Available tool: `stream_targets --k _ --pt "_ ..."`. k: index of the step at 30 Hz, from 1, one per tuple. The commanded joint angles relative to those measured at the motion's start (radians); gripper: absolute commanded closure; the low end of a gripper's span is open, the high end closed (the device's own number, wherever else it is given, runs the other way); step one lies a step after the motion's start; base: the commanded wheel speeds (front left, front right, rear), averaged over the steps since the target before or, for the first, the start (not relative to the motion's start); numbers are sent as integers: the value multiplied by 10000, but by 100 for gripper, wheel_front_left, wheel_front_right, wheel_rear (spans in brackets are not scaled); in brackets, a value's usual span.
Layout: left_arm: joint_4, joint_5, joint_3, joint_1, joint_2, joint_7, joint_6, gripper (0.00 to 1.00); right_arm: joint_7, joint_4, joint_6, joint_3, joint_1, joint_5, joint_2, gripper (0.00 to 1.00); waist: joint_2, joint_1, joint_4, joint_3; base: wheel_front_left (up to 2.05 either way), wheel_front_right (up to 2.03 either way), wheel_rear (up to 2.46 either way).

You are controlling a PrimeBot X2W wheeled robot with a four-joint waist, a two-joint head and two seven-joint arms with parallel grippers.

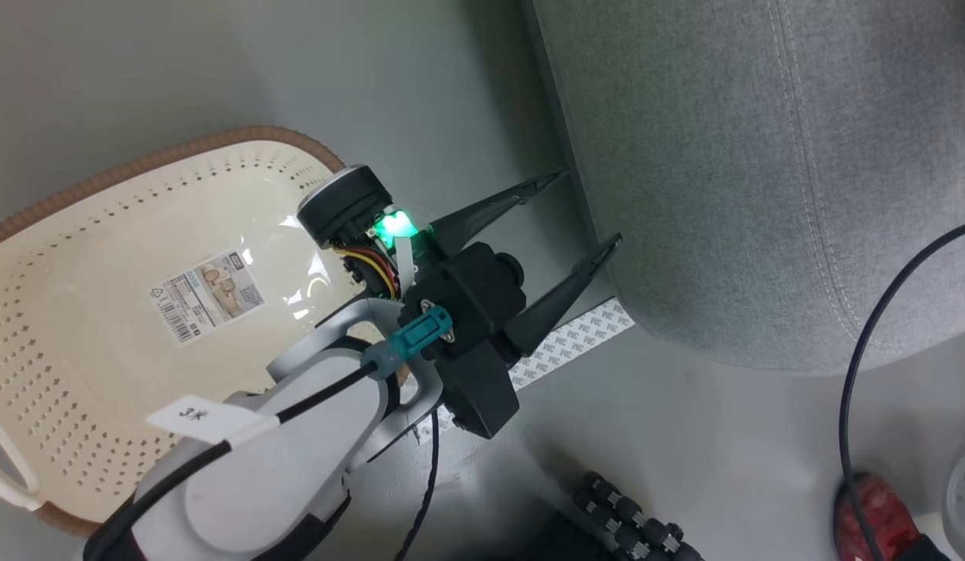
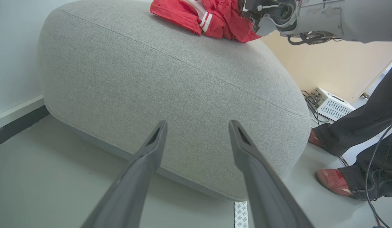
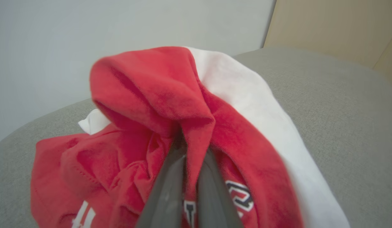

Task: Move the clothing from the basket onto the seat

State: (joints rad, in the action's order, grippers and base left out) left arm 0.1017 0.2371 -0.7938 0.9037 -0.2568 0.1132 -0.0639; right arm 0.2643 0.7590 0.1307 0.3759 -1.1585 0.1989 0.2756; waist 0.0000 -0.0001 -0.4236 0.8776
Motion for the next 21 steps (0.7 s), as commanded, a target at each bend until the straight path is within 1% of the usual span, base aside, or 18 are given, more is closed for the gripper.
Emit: stream_targets --k 1,2,3,4,5,6,8,11,13,17,19,21 --pt "72 6 11 -70 -51 -57 36 0 8 -115 0 -72 59 -155 -30 75 0 1 36 -24 0 0 0" --pt "72 21 12 -75 -53 -92 40 0 10 -207 0 -92 130 -169 -57 60 0 1 57 -45 0 0 0" --pt "48 39 22 -91 -48 -112 59 0 8 -319 0 -111 209 -134 -102 51 0 1 81 -86 0 0 0" --pt "9 75 24 -127 -35 -141 83 0 8 -433 0 -212 339 -143 -115 24 0 1 105 -134 0 0 0" --pt "-31 95 33 -162 -29 -176 105 0 10 -539 0 -283 459 -171 -114 2 0 1 131 -194 0 0 0" --pt "-70 113 47 -192 -23 -212 112 0 8 -660 0 -306 558 -152 -96 0 0 1 162 -264 0 0 0" --pt "-124 158 94 -227 -14 -291 185 0 11 -1009 0 -298 719 -231 -11 0 0 1 226 -402 0 0 0" --pt "-164 197 170 -269 -39 -418 268 0 8 -1683 0 -100 1140 -425 -161 0 0 1 295 -644 0 0 0" --pt "-163 220 196 -275 -62 -457 294 0 10 -1891 0 -69 1276 -524 -204 0 0 1 302 -729 0 0 0" --pt "-237 292 316 -269 -149 -633 355 0 10 -2844 0 -108 1750 -867 -467 0 0 1 293 -1171 0 0 0" --pt "-334 231 429 -250 -174 -809 467 0 8 -3303 0 -292 2027 -771 -786 0 0 1 290 -1441 0 0 0" --pt "-519 240 529 -329 -183 -984 592 0 8 -3637 0 -615 2237 -686 -933 0 0 1 285 -1723 0 0 0"
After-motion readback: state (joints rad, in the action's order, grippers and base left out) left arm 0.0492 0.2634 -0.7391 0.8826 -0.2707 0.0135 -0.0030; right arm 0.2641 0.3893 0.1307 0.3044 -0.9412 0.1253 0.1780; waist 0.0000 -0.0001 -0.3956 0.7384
